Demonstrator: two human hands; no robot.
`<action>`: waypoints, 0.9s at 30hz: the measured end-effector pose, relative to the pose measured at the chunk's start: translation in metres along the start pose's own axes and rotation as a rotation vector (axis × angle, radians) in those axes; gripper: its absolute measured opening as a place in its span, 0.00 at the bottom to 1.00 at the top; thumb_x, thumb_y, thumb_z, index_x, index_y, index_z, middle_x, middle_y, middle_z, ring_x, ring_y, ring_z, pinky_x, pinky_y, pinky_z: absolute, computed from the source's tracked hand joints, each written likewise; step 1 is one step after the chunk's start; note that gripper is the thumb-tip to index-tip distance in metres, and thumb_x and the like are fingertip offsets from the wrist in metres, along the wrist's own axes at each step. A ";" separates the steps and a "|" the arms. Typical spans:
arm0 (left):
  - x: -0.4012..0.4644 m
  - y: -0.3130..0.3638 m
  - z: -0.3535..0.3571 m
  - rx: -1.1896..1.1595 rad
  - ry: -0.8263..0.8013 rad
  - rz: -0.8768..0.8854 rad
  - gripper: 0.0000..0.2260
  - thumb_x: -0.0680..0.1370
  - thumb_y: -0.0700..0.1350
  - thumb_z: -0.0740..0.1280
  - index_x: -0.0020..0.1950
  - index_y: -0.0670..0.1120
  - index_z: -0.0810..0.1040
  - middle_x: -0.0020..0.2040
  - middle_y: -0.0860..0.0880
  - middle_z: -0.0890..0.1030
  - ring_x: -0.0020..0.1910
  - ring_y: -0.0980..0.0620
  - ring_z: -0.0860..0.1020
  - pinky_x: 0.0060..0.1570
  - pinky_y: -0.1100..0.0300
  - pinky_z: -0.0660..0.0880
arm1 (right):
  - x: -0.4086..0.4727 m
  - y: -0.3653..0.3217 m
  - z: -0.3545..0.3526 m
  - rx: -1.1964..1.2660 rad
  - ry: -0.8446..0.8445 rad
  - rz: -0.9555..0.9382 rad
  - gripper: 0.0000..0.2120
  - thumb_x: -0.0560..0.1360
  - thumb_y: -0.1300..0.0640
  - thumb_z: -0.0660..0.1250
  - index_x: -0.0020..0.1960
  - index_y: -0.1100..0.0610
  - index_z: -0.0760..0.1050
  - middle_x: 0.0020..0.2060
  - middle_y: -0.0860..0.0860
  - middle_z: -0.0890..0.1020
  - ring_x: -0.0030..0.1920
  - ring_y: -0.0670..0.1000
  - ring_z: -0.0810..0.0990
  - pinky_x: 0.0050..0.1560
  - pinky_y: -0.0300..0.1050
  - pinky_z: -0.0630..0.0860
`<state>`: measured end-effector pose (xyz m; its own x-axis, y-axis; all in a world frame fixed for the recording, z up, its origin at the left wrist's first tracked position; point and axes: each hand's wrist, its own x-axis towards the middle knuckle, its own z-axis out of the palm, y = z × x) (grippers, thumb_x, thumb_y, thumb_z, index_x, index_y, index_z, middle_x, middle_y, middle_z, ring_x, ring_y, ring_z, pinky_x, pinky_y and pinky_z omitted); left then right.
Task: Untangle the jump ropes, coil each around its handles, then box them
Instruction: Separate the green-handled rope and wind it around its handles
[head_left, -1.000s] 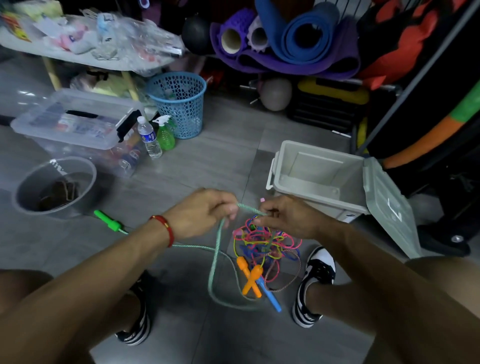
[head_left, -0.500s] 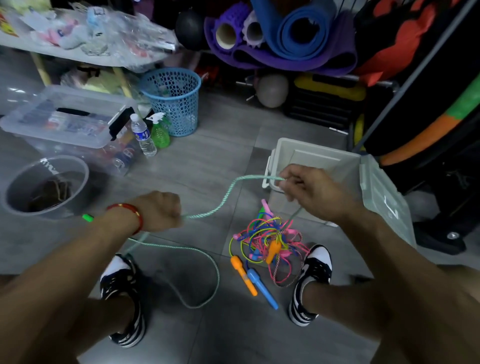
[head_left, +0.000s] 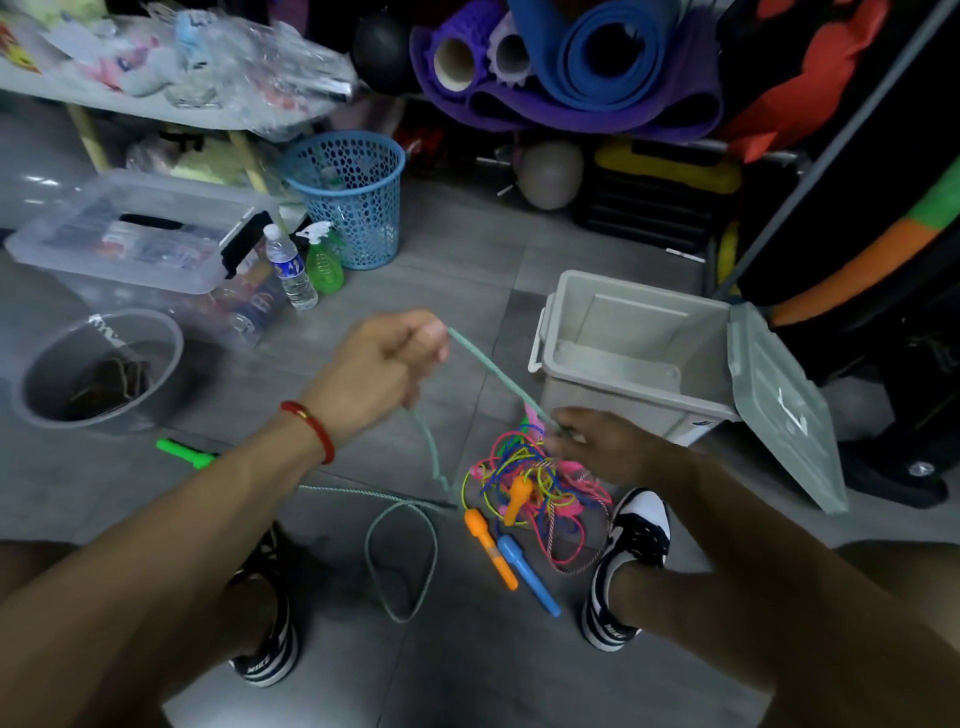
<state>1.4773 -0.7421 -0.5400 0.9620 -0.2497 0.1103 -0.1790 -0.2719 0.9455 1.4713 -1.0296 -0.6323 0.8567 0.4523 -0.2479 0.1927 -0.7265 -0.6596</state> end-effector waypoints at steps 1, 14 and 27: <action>0.000 0.001 -0.007 0.042 0.098 0.003 0.15 0.81 0.51 0.60 0.39 0.45 0.75 0.27 0.53 0.67 0.25 0.51 0.68 0.31 0.54 0.70 | -0.002 0.012 -0.001 0.087 -0.065 0.043 0.07 0.81 0.57 0.65 0.47 0.60 0.75 0.36 0.46 0.74 0.39 0.43 0.73 0.45 0.40 0.69; -0.020 -0.013 0.033 0.273 -0.354 -0.115 0.28 0.77 0.48 0.72 0.75 0.52 0.67 0.70 0.56 0.74 0.67 0.57 0.74 0.61 0.69 0.71 | -0.018 -0.090 -0.053 0.004 0.209 -0.257 0.09 0.81 0.52 0.67 0.42 0.43 0.79 0.30 0.44 0.76 0.32 0.43 0.73 0.37 0.37 0.69; 0.002 0.021 0.014 0.078 0.233 0.144 0.12 0.83 0.46 0.61 0.42 0.47 0.78 0.28 0.43 0.77 0.26 0.55 0.75 0.31 0.63 0.70 | -0.017 0.014 -0.003 -0.070 0.023 -0.002 0.22 0.74 0.40 0.59 0.44 0.58 0.79 0.38 0.53 0.82 0.41 0.55 0.81 0.49 0.56 0.77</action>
<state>1.4729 -0.7618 -0.5241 0.9453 -0.0734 0.3177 -0.3240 -0.3217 0.8897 1.4612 -1.0487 -0.6350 0.8668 0.4426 -0.2296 0.2268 -0.7600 -0.6090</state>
